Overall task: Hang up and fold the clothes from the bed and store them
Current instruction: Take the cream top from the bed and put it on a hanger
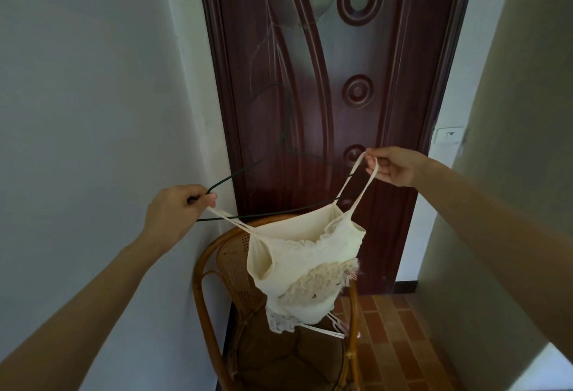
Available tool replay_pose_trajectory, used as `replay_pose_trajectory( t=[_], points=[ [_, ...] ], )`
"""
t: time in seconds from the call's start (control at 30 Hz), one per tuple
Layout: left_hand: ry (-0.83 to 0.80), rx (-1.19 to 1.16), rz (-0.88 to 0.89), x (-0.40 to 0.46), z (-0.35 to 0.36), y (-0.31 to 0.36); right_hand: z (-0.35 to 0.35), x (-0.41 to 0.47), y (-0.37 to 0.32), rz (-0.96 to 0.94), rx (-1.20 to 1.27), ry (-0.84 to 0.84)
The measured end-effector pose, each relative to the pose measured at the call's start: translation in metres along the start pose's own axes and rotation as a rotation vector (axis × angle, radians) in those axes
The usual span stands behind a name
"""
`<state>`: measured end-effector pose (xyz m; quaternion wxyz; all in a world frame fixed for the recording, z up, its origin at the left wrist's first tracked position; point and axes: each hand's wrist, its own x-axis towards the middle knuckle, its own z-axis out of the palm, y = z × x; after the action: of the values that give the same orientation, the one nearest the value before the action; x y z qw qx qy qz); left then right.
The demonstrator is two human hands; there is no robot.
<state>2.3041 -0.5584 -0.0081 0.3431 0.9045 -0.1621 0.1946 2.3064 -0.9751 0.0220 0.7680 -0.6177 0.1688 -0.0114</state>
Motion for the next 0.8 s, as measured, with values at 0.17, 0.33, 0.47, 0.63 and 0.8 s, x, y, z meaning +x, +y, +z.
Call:
replay_pose_trajectory(
  t=[0.17,0.33,0.47,0.63,0.8],
  points=[
    [0.021,0.011,-0.010,0.002,0.005,0.006,0.005,-0.007,-0.008,0.016,-0.032,-0.096],
    [0.054,-0.001,-0.031,0.004,0.010,0.011,0.011,-0.014,-0.008,0.037,0.005,-0.185],
    [0.069,-0.032,-0.043,0.006,0.014,0.013,0.016,-0.019,-0.009,0.048,-0.034,-0.236],
    [0.084,-0.073,-0.042,0.010,0.018,0.019,0.021,-0.020,-0.012,0.071,-0.126,-0.236],
    [0.107,-0.062,-0.060,0.012,0.019,0.020,0.020,-0.019,-0.009,0.076,-0.295,-0.281]
  ],
)
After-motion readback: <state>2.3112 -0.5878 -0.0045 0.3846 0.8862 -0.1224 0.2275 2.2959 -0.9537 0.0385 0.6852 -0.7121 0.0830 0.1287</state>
